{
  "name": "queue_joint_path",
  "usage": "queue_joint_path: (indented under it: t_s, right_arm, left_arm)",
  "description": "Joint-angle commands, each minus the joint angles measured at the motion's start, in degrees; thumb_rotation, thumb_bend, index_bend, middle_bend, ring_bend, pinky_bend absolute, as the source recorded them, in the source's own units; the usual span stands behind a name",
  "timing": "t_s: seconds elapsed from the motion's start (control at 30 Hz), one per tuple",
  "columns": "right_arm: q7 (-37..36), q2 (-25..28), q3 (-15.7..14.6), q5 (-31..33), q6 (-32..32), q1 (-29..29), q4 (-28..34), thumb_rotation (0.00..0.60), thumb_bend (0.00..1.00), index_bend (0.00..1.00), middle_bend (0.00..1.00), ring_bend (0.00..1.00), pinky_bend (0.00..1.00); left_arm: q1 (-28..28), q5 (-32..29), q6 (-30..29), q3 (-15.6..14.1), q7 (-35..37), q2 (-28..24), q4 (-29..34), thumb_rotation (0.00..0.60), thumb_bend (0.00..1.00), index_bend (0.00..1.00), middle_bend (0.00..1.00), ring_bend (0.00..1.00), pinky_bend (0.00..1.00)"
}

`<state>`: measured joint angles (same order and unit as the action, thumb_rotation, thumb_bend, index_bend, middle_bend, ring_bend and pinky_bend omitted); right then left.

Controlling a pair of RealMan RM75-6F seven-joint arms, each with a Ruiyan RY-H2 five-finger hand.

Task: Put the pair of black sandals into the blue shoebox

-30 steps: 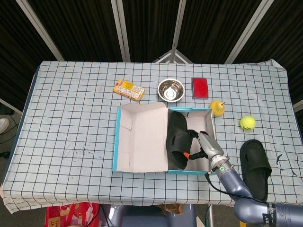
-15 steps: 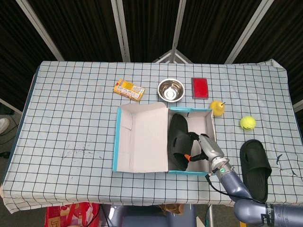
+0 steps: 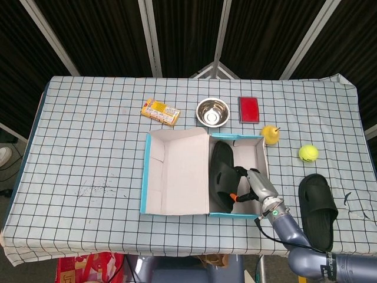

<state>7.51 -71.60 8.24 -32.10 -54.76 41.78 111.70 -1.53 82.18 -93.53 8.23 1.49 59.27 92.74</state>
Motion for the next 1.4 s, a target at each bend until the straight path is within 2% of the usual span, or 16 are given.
queue_joint_path:
  t_s: [0.03, 0.67, 1.13, 1.33, 1.4]
  right_arm:
    - [0.28, -0.41, -0.28, -0.26, 0.09, -0.09, -0.53, 0.6, 0.49, 0.71, 0.55, 0.27, 0.0]
    - [5.39, -3.59, -2.65, -1.23, -1.96, -0.18, -2.1, 0.6, 0.49, 0.71, 0.55, 0.27, 0.0]
    - [7.25, -3.58, -2.67, -1.16, -1.37, 0.03, -1.9, 0.6, 0.49, 0.71, 0.55, 0.27, 0.0]
    - [8.34, -2.75, -2.75, -0.32, -0.73, 0.56, -1.33, 0.6, 0.49, 0.7, 0.53, 0.22, 0.0]
    - [8.76, -2.27, -2.93, 0.0, -0.09, 0.86, -1.11, 0.6, 0.49, 0.66, 0.49, 0.19, 0.0]
  left_arm:
    - [0.02, 0.08, -0.08, -0.01, -0.03, -0.02, 0.03, 0.6, 0.5, 0.16, 0.03, 0.0, 0.12]
    - [0.28, 0.17, -0.5, 0.03, 0.31, -0.24, 0.27, 0.6, 0.5, 0.16, 0.04, 0.0, 0.12]
    - [0.31, 0.12, -0.51, 0.07, 0.26, -0.25, 0.31, 0.6, 0.5, 0.16, 0.03, 0.0, 0.12]
    - [0.31, 0.18, -0.53, 0.08, 0.3, -0.24, 0.33, 0.6, 0.5, 0.16, 0.03, 0.0, 0.12]
    - [0.31, 0.17, -0.55, 0.09, 0.29, -0.23, 0.33, 0.6, 0.5, 0.16, 0.03, 0.0, 0.12]
